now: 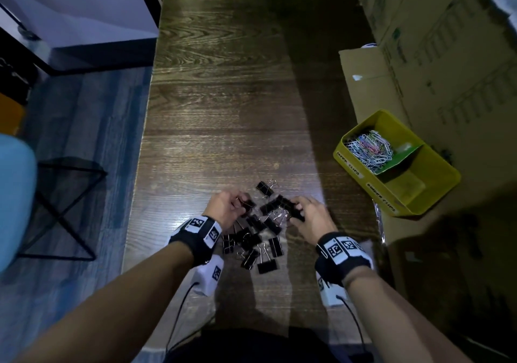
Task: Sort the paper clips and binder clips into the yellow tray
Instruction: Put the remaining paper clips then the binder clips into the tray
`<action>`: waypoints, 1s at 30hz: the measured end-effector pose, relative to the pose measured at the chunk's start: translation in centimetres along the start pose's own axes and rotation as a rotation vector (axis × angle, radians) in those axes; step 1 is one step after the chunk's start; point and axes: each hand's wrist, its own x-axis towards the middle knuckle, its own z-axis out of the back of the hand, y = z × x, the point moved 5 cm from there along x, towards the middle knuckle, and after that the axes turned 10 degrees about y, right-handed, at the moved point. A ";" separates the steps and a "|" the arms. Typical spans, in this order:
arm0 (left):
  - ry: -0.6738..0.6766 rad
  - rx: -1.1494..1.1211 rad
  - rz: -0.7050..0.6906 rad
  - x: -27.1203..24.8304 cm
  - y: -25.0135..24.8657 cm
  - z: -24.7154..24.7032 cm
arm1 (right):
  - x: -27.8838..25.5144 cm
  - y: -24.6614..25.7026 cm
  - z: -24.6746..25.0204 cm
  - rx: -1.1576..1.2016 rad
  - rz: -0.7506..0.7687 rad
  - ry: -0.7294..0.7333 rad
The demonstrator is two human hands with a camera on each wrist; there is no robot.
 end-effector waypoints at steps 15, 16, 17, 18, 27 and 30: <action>-0.028 -1.063 0.044 -0.1 -0.4 4.4 | -3.2 -3.2 3.4 0.607 -0.005 -0.131; 0.006 -1.072 0.042 0.3 -1.1 4.3 | -3.2 -2.7 3.6 0.578 0.028 -0.106; 0.046 -1.064 0.031 0.6 -1.9 4.3 | -3.1 -2.1 3.7 0.548 0.056 -0.080; 0.081 -1.049 0.022 0.9 -2.5 4.1 | -3.1 -1.6 3.8 0.515 0.075 -0.060; 0.066 -0.291 -0.019 3.8 -5.6 3.8 | -3.1 -1.5 5.0 0.386 -0.091 -0.090; 0.107 0.145 -0.083 4.1 -6.8 3.1 | -1.8 -0.1 5.4 0.068 -0.066 -0.089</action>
